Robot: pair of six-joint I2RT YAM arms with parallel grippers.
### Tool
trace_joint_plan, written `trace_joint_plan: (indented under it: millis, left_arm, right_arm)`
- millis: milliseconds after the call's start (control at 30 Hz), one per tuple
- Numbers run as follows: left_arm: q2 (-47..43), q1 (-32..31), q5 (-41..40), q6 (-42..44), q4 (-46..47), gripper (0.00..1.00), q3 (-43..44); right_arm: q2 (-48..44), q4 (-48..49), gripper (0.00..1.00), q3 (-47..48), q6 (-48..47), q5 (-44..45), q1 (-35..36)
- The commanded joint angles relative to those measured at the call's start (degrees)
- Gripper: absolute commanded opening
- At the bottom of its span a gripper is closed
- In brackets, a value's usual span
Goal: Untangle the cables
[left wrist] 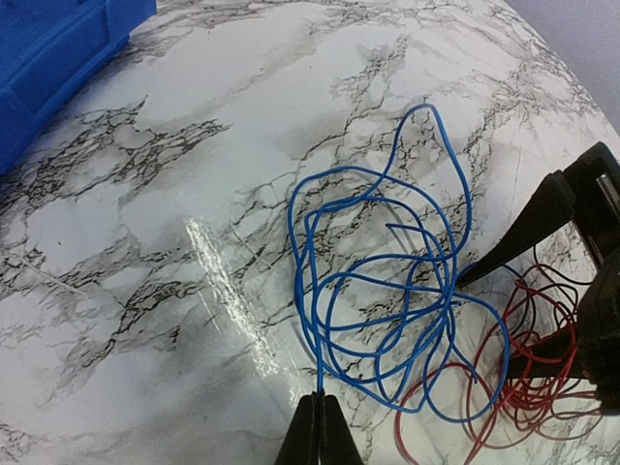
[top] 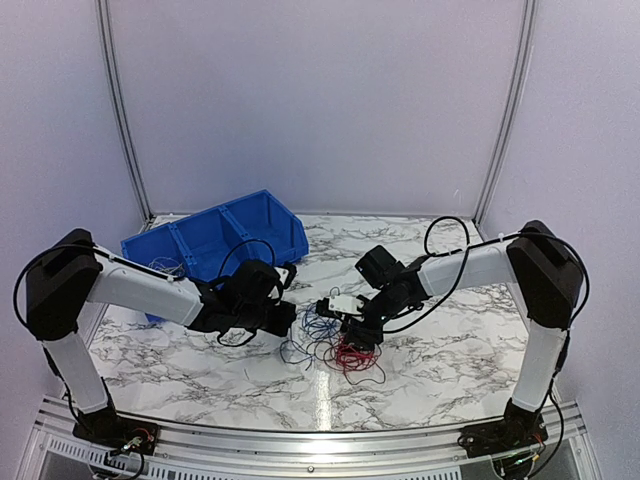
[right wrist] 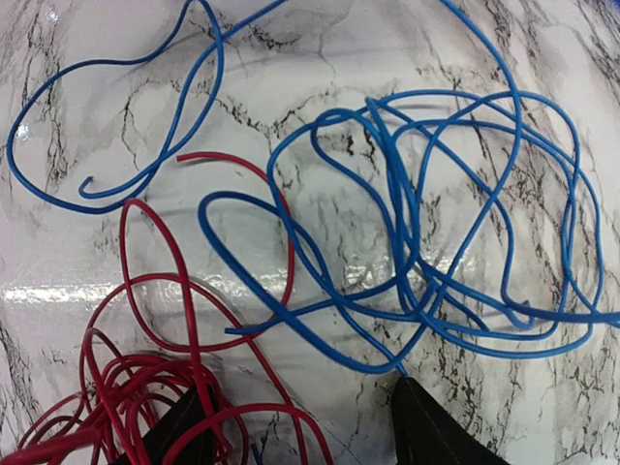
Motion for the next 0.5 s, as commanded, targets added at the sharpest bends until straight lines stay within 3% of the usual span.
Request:
trace_joint_plan:
  millis: [0,167,300,367,467]
  left_arm:
    - [-7.3,-0.1,-3.8,-0.1,0.1,0.00,-2.5]
    - [-20.5,-0.4,-9.0,1.7,-1.1,0.00,-4.7]
    - [-32.0,-1.2,-10.5,6.2,-1.1,0.00,-3.8]
    - [-35.8,-2.4,-12.6,9.6,-3.4,0.00,-0.9]
    - [-38.7,-4.5,-14.1,14.0,-8.5,0.00,6.3]
  right_arm:
    - [1.5,-1.1,0.62,1.6,-0.4,0.5,0.6]
    - [2.2,-1.4,0.62,1.8,-0.7,1.1,0.6]
    - [2.9,-2.0,0.55,2.4,-0.7,0.9,0.6]
    - [3.5,-2.5,0.46,2.9,-0.8,0.7,0.6]
    - [4.3,-3.5,0.24,3.6,-1.0,0.4,0.5]
